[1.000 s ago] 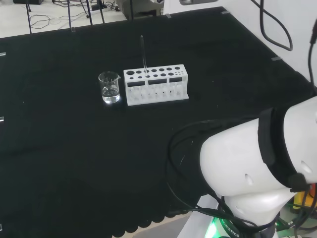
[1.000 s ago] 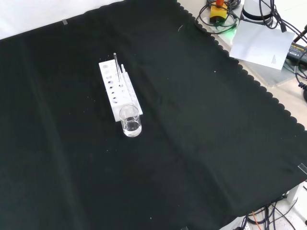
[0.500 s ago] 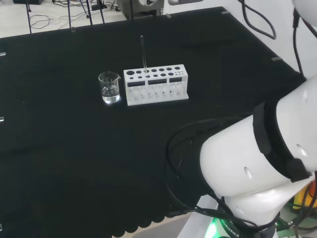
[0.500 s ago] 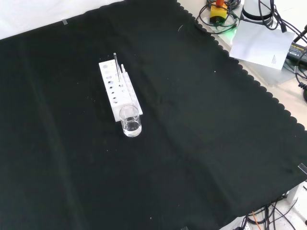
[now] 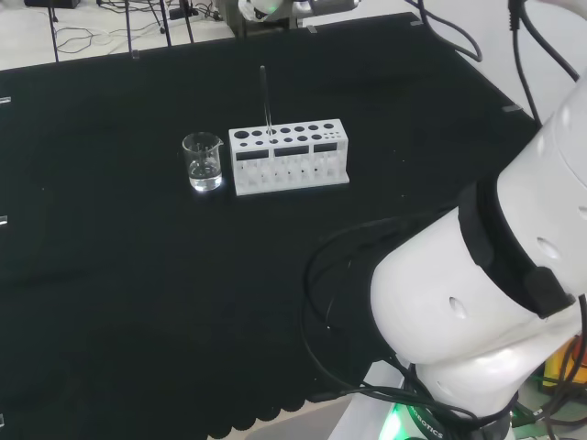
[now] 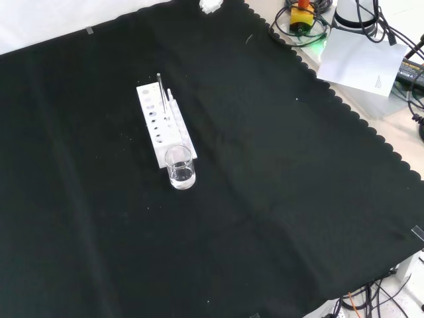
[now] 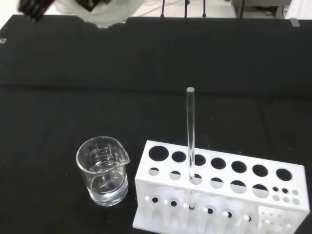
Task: Take the glass rod from the white test tube rack.
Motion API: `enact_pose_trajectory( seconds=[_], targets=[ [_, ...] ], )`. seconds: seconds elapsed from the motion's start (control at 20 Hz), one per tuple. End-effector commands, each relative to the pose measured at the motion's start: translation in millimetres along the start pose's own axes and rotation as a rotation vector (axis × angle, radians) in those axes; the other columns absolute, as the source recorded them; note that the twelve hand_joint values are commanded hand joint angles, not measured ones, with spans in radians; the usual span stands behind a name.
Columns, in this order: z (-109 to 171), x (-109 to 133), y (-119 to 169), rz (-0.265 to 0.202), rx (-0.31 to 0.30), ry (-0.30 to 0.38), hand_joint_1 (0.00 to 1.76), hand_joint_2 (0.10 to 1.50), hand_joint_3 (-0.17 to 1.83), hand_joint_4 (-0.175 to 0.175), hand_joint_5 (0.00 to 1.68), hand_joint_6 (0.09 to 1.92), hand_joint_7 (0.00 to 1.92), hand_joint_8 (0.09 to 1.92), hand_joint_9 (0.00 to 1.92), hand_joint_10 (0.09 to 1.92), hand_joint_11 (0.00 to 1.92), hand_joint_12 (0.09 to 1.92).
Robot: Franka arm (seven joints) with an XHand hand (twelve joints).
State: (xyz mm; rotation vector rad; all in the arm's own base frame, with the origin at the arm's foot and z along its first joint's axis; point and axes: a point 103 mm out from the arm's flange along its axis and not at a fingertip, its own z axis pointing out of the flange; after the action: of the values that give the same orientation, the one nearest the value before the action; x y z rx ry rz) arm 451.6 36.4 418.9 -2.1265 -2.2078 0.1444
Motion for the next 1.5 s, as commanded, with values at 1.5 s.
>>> enact_pose_trajectory(
  seconds=[1.5],
  targets=[
    [110.1, -18.7, 81.9, -0.019, 0.105, 0.003, 0.78, 0.74, 0.61, -0.135, 0.00, 0.09, 0.03, 0.09, 0.00, 0.68, 0.00, 1.01]
  ],
)
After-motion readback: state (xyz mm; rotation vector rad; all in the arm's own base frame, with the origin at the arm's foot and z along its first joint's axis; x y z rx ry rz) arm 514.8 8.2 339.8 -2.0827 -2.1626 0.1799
